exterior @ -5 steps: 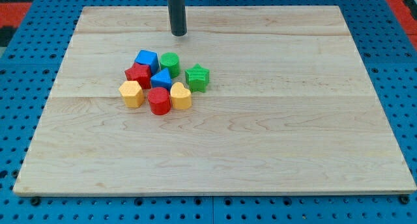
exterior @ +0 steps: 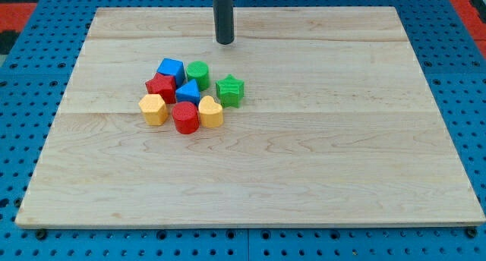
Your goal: Move the green star to the top right of the yellow heart
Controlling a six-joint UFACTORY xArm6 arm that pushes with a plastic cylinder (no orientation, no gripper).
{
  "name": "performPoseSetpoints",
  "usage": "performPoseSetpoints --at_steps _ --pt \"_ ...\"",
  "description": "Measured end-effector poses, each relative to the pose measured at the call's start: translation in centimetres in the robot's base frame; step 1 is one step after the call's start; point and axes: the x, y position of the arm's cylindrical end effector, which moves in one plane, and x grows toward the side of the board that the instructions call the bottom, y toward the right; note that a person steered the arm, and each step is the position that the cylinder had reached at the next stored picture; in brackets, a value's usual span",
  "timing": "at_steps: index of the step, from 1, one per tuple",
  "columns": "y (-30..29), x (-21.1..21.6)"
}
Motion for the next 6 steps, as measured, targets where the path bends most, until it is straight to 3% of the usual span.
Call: performPoseSetpoints --at_steps 1,2,6 --pt "4.0 0.0" --pt "6.5 3.1" --pt "-2.0 13.4"
